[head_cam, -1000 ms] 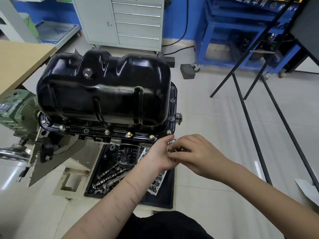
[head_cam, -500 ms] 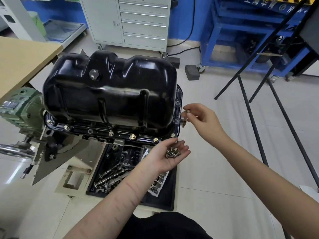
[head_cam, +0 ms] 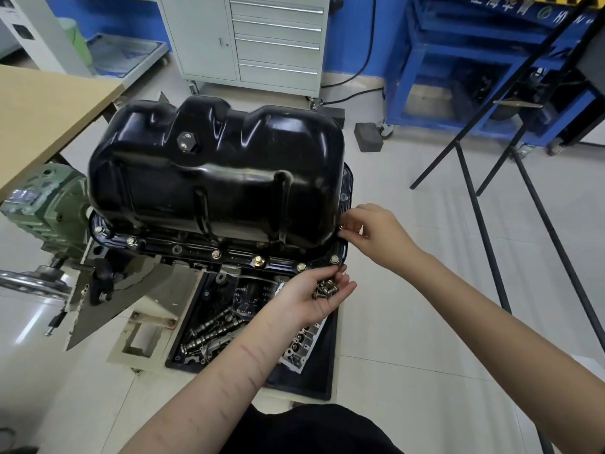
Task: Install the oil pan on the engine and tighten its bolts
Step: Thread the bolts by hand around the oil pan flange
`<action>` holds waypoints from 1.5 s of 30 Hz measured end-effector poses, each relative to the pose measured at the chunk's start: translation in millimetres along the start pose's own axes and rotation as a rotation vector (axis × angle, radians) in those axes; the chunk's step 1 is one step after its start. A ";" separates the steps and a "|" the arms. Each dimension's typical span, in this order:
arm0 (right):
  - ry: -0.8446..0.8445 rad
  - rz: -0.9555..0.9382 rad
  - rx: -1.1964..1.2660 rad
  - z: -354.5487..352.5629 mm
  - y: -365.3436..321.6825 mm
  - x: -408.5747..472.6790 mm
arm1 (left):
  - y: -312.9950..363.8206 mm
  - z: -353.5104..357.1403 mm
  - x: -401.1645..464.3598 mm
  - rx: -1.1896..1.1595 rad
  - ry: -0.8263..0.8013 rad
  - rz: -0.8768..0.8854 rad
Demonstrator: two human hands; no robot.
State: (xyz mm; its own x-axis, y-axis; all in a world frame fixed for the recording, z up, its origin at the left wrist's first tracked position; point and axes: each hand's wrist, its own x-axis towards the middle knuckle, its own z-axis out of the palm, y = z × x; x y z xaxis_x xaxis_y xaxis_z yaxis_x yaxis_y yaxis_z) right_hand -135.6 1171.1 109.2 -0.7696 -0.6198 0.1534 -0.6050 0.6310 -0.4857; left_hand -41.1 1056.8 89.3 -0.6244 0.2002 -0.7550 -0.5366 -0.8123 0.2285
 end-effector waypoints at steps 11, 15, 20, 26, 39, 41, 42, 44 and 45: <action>0.032 0.012 -0.003 6.0 -3.8 -1.4 | -0.1 0.6 0.3 0.007 -0.026 -0.012; 0.091 0.021 0.016 9.9 -4.8 -3.9 | -0.7 -0.7 1.4 0.003 -0.018 0.002; 0.116 0.060 0.039 12.5 -6.3 -3.5 | -1.0 -1.7 2.4 0.002 -0.011 0.016; 0.005 0.016 -0.067 7.2 -5.2 -3.3 | -1.1 -2.6 3.1 0.016 -0.025 0.013; 0.009 -0.140 -0.388 1.5 -7.8 -6.0 | -1.2 -2.2 1.8 0.022 -0.034 0.026; -0.013 -0.137 -0.422 1.3 -7.2 -5.7 | -1.1 -2.3 1.8 0.021 -0.036 0.025; -0.018 -0.142 -0.423 0.5 -9.1 -5.9 | -1.0 -2.3 2.0 0.022 -0.037 0.023; -0.019 -0.172 -0.428 -2.2 -13.7 -5.9 | -1.4 -1.9 1.9 0.023 -0.035 0.023; -0.009 -0.177 -0.408 -4.2 -16.7 -5.6 | -1.6 -1.6 1.8 0.023 -0.032 0.025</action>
State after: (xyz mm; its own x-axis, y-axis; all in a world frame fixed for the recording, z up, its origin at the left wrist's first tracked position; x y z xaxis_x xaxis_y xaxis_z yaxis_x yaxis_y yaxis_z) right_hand -122.1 1165.9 120.0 -0.6460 -0.7380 0.1951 -0.7599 0.6459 -0.0729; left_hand -40.5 1057.6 86.6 -0.6557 0.1979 -0.7286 -0.5333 -0.8045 0.2615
